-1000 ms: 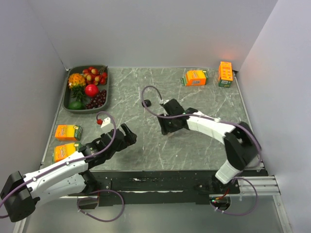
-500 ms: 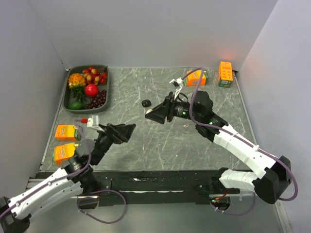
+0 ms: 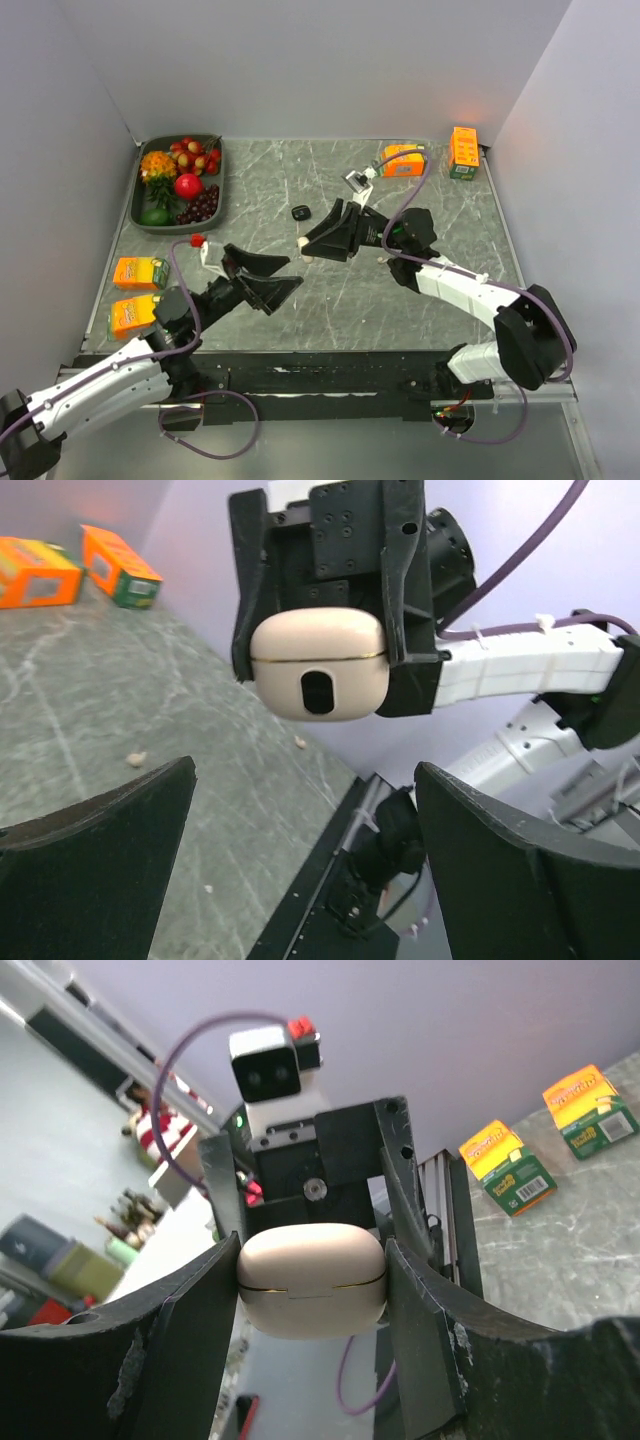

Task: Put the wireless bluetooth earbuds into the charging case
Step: Adjust the charging case at the center of the board.

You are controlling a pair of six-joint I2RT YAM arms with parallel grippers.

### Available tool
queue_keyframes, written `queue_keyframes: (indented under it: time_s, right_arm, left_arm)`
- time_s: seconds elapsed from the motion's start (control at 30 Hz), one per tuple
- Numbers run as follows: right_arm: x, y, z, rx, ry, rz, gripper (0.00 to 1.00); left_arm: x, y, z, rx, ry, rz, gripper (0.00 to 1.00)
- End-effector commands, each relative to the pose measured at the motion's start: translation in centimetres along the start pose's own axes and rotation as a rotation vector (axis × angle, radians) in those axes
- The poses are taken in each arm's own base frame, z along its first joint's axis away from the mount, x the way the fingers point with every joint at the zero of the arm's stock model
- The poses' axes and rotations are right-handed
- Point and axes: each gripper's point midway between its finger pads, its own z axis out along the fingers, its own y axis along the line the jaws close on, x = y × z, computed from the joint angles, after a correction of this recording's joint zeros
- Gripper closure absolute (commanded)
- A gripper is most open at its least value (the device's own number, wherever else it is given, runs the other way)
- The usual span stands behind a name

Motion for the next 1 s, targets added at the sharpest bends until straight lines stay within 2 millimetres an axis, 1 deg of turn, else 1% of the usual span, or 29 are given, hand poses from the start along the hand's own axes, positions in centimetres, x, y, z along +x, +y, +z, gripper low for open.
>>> queue_keyframes:
  time_s: [0.0,0.03,0.1,0.13,0.17,0.2,0.23,0.27,0.3,0.33,0.37,0.4,0.43,0.47,0.5,0.53,0.57,0.6,0.63,0.67,0.7,0.73,0.77,0.8,0.83,0.87,0.9,0.93,0.97]
  right_arm:
    - [-0.9,3.5,-0.5,-0.064,0.001,-0.225,1.00]
    - [-0.9,4.0,-0.6,-0.054,0.007,-0.247,1.00]
    - [-0.7,3.0,-0.8,0.010,0.031,-0.262,1.00]
    - [-0.6,3.2,-1.0,0.024,0.028,-0.279,1.00]
    - [-0.2,2.0,-1.4,0.072,0.037,-0.263,1.00]
    - [0.0,1.6,-1.5,0.087,0.040,-0.257,1.00]
    - [0.4,0.7,-1.8,0.104,0.043,-0.240,1.00]
    - [1.5,-0.7,-2.4,0.128,0.054,-0.190,1.00]
    - [1.9,-1.6,-2.6,0.135,0.053,-0.163,1.00]
    - [2.4,-3.2,-3.0,0.155,0.048,-0.086,1.00]
    - [3.8,-4.6,-3.7,0.169,0.057,-0.036,1.00]
    - [4.5,-6.0,-4.0,0.200,0.065,0.010,1.00]
    - [5.3,-7.6,-4.3,0.225,0.078,0.053,1.00]
    - [5.9,-8.5,-4.5,0.239,0.087,0.079,1.00]
    - [6.4,-9.2,-4.5,0.249,0.104,0.103,1.00]
    - [7.0,-10.7,-4.6,0.292,0.122,0.148,1.00]
    - [7.4,-11.8,-4.8,0.340,0.132,0.178,1.00]
    - [7.6,-13.3,-5.2,0.408,0.134,0.190,1.00]
    - [8.2,-14.0,-5.6,0.449,0.165,0.189,1.00]
    - [8.2,-14.2,-5.5,0.459,0.170,0.196,1.00]
    - [8.2,-15.0,-5.7,0.503,0.167,0.215,1.00]
    - [8.4,-15.7,-6.2,0.574,0.202,0.253,1.00]
    - [8.5,-16.4,-6.5,0.631,0.218,0.255,1.00]
    - [8.6,-18.4,-7.7,0.774,0.223,0.218,1.00]
    - [8.6,-18.6,-8.5,0.871,0.269,0.242,1.00]
    - [8.7,-19.4,-9.7,0.989,0.294,0.232,1.00]
    - [9.2,-20.2,-10.6,1.091,0.347,0.186,1.00]
    - [6.3,-21.5,-11.7,1.271,0.305,0.073,1.00]
    - [7.1,-21.4,-13.6,1.383,0.372,0.076,1.00]
  left_arm:
    - [-1.3,-3.7,1.1,0.142,0.027,0.031,0.04]
    - [-1.5,-3.4,1.1,0.127,0.017,0.038,0.04]
    - [-1.9,-2.5,0.8,0.081,-0.001,0.082,0.04]
    - [-1.7,-1.9,0.8,0.051,0.006,0.095,0.04]
    - [-2.9,-1.0,0.8,-0.015,-0.036,0.115,0.04]
    - [-2.1,0.3,0.4,-0.080,0.000,0.117,0.04]
    - [-2.1,0.4,0.1,-0.090,0.009,0.124,0.04]
    - [-3.0,1.1,-0.5,-0.135,-0.035,0.129,0.03]
    - [-2.6,1.8,-1.1,-0.172,-0.023,0.125,0.03]
    - [-2.8,2.3,-1.5,-0.200,-0.037,0.110,0.03]
    - [-3.2,2.5,-2.2,-0.216,-0.060,0.102,0.03]
    - [-3.2,3.3,-2.7,-0.260,-0.067,0.096,0.04]
    - [-3.2,3.4,-3.0,-0.268,-0.074,0.086,0.04]
    - [-3.3,3.4,-3.3,-0.271,-0.085,0.081,0.04]
    - [-3.4,3.6,-3.5,-0.282,-0.089,0.078,0.04]
    - [-3.0,4.0,-3.6,-0.296,-0.079,0.070,0.03]
    - [-2.9,4.2,-3.7,-0.310,-0.075,0.067,0.03]
    - [-2.9,4.5,-3.7,-0.328,-0.072,0.063,0.03]
    - [-2.7,4.6,-3.7,-0.338,-0.059,0.061,0.03]
    - [-2.4,5.0,-3.7,-0.352,-0.045,0.061,0.03]
    - [-2.3,5.1,-3.6,-0.360,-0.042,0.061,0.03]
    - [-2.2,5.4,-3.6,-0.376,-0.034,0.057,0.02]
    - [-2.1,5.5,-3.6,-0.384,-0.033,0.053,0.02]
    - [-2.0,5.8,-3.7,-0.396,-0.035,0.046,0.02]
    - [-2.1,6.1,-3.7,-0.413,-0.045,0.042,0.02]
    - [-2.1,6.2,-3.8,-0.418,-0.049,0.037,0.02]
    - [-2.1,6.3,-3.8,-0.426,-0.052,0.034,0.02]
    - [-2.1,6.7,-3.9,-0.444,-0.062,0.023,0.02]
    - [-1.9,6.9,-4.0,-0.454,-0.056,0.019,0.02]
